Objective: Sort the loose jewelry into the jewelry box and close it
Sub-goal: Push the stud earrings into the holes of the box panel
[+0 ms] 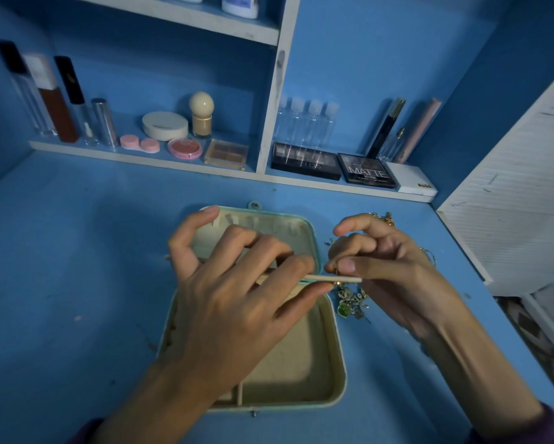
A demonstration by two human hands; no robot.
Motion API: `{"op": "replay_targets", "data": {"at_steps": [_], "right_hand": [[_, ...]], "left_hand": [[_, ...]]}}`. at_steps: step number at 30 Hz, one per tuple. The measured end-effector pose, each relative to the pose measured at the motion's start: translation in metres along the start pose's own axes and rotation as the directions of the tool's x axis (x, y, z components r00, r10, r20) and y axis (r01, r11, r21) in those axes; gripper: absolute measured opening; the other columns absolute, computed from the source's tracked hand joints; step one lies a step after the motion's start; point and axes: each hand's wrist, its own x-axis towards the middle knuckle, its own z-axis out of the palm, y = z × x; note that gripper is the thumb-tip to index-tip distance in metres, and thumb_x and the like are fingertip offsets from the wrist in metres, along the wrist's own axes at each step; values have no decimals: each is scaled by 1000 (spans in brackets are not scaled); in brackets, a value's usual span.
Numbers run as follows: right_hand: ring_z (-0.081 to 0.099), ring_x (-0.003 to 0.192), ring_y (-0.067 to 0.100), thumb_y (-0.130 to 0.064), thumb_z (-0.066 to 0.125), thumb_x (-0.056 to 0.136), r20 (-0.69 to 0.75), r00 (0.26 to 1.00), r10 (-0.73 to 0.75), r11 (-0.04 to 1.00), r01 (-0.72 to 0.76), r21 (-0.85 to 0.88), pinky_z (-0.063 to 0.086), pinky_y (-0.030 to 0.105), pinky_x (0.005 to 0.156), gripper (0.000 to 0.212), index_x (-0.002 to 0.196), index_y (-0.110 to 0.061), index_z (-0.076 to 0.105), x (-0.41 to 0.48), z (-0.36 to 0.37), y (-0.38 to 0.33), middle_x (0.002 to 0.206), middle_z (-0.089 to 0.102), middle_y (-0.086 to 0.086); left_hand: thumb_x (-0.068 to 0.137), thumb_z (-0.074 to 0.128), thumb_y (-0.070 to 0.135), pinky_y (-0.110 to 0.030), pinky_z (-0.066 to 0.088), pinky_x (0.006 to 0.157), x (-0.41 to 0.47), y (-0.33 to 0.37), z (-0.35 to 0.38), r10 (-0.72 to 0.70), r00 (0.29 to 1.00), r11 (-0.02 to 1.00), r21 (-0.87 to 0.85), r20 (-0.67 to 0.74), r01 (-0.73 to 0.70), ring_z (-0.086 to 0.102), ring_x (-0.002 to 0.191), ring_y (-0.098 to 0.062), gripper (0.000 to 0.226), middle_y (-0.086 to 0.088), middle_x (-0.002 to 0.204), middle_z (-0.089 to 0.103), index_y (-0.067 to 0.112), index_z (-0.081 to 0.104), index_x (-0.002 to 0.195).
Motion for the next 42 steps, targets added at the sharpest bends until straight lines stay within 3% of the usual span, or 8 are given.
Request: {"op": "replay_targets", "data": {"at_steps": [13, 20, 26, 31, 36, 42], "right_hand": [[65, 59, 18, 3, 68, 56, -34, 999, 40, 999, -39, 27, 51, 22, 64, 28, 79, -13, 71, 0, 2, -1, 59, 65, 8], [65, 63, 17, -6, 80, 56, 67, 995, 75, 997, -77, 22, 51, 22, 65, 28, 83, -11, 72, 2, -3, -2, 65, 68, 8], [66, 61, 13, -1, 68, 60, 89, 989, 121, 983, -107, -147, 51, 19, 63, 21, 76, -12, 75, 3, -5, -12, 66, 69, 7], [65, 70, 18, -3, 70, 65, 120, 982, 146, 959, -111, -262, 50, 20, 68, 15, 78, -5, 75, 4, -9, -17, 75, 68, 13], [61, 70, 14, 1, 75, 65, 151, 975, 164, 929, -100, -357, 48, 18, 67, 14, 76, -7, 76, 4, -8, -24, 75, 65, 7], [60, 71, 9, -2, 68, 73, 215, 934, 285, 805, -111, -582, 46, 15, 68, 15, 78, -13, 76, 13, -6, -44, 75, 65, -1]], "left_hand": [[86, 68, 48, -41, 21, 105, 1, 0, -1, 1, 1000, 1000, -12, 1, -1, 51, 82, -13, 28, 10, 72, 63, 23, 70, 72], [86, 69, 46, -44, 22, 103, 0, 0, -2, 26, 1000, 1000, -4, -1, -26, 51, 84, -14, 28, 9, 72, 63, 22, 69, 71], [85, 69, 46, -44, 21, 104, 0, 0, -1, 28, 1000, 1000, -10, -3, -28, 52, 84, -14, 27, 10, 72, 63, 23, 70, 71], [86, 69, 46, -44, 22, 103, 0, -1, -1, 24, 1000, 1000, -7, -11, -24, 52, 83, -14, 27, 10, 72, 63, 23, 69, 72], [85, 69, 47, -43, 21, 104, 0, -1, -1, 30, 999, 1000, -6, -13, -30, 52, 83, -14, 28, 9, 72, 64, 22, 70, 71], [85, 70, 47, -41, 19, 106, 1, -1, -1, 28, 1000, 1000, -11, -13, -28, 52, 83, -14, 29, 9, 72, 64, 21, 70, 72]]}}
